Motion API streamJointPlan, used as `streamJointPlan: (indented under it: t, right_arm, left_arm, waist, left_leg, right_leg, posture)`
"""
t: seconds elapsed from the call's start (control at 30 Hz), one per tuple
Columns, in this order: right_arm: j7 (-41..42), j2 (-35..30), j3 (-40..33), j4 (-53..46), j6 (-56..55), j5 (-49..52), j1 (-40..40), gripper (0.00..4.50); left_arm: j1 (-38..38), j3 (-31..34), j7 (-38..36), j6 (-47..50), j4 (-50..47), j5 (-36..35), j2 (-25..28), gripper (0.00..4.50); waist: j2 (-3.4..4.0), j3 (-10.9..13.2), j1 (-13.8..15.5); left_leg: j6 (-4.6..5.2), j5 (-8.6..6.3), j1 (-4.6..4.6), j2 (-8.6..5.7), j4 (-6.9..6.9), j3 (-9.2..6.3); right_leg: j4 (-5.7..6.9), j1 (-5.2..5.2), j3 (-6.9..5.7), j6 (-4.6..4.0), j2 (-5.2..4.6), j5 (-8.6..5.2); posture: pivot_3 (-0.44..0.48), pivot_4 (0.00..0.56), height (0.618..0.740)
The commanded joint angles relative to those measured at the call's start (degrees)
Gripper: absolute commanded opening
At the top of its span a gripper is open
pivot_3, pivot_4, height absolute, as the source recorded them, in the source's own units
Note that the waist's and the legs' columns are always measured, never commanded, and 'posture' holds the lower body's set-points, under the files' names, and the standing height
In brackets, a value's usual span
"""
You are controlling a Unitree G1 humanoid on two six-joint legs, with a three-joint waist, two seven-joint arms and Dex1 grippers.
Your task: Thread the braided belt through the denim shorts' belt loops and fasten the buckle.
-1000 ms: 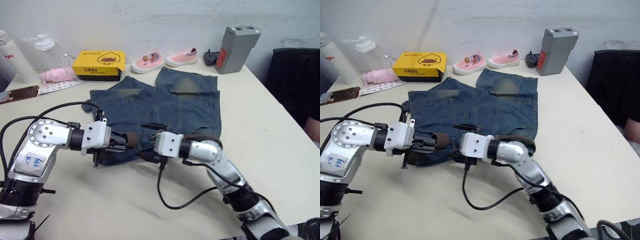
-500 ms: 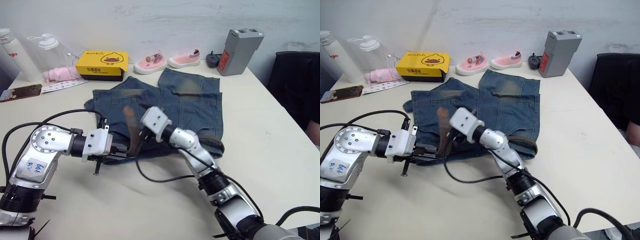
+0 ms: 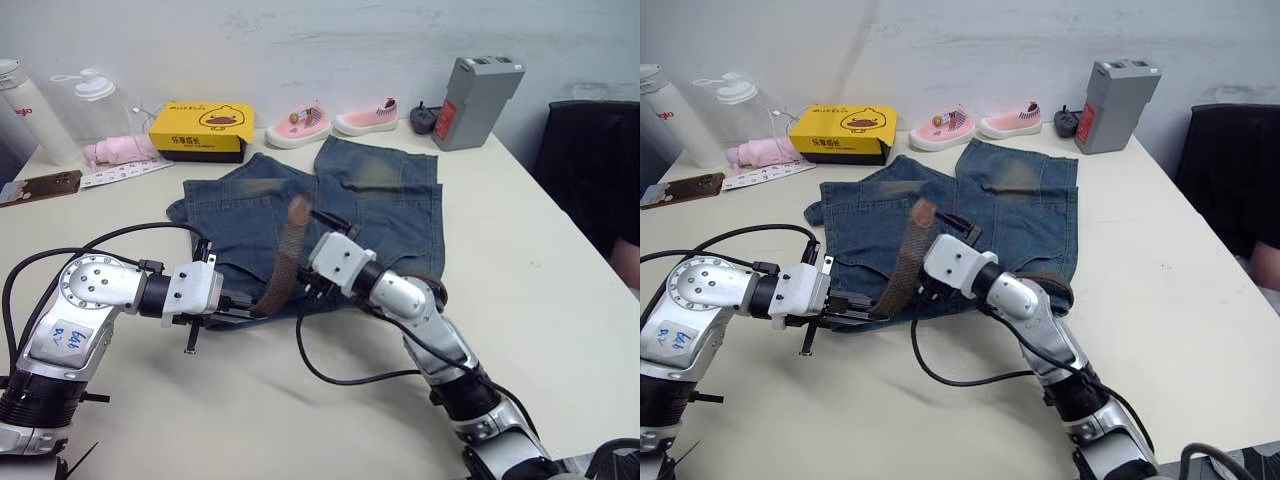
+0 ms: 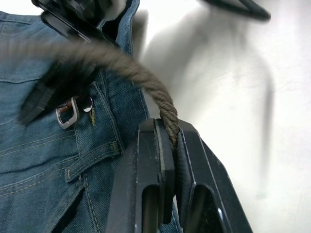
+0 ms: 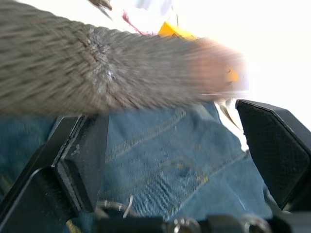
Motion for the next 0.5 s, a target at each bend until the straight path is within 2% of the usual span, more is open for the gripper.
streamJointPlan:
  t: [0.03, 0.27, 0.5]
  right_arm:
    - [-3.44, -1.19, -1.25, -0.03, -1.88, -3.4, 0.07, 4.5]
    - [-1.35, -2.86, 2.39, -1.18, -6.95, -4.77, 1.79, 4.5]
    - [5.51, -11.36, 4.66, 0.52, -18.97, -5.42, 1.3, 4.5]
  left_arm:
    - [-0.88, 1.41, -0.77, 0.56, -1.12, -0.96, 1.09, 0.02]
    - [-1.53, 1.3, -1.65, 1.85, -0.51, -1.14, 0.9, 0.02]
    - [-2.85, 1.4, -2.25, 2.43, 0.21, -1.67, 0.67, 0.02]
  waist:
    - [0.0, 0.0, 0.18]
    - [-0.05, -0.03, 0.07]
    - [-0.07, -0.04, 0.25]
  left_leg:
    - [0.0, 0.0, -0.01, -0.01, 0.01, 0.0]
    - [0.01, 0.0, -0.01, 0.0, 0.01, 0.01]
    - [0.06, -0.03, -0.01, -0.05, 0.08, 0.02]
  right_leg:
    - [0.01, 0.0, 0.0, 0.0, 0.0, 0.0]
    - [0.0, 0.0, 0.0, -0.01, 0.0, -0.01]
    - [-0.13, 0.18, 0.0, -0.02, -0.02, -0.02]
  posture:
    - [0.0, 0.15, 0.618]
    - [0.0, 0.15, 0.618]
    - [0.0, 0.15, 0.618]
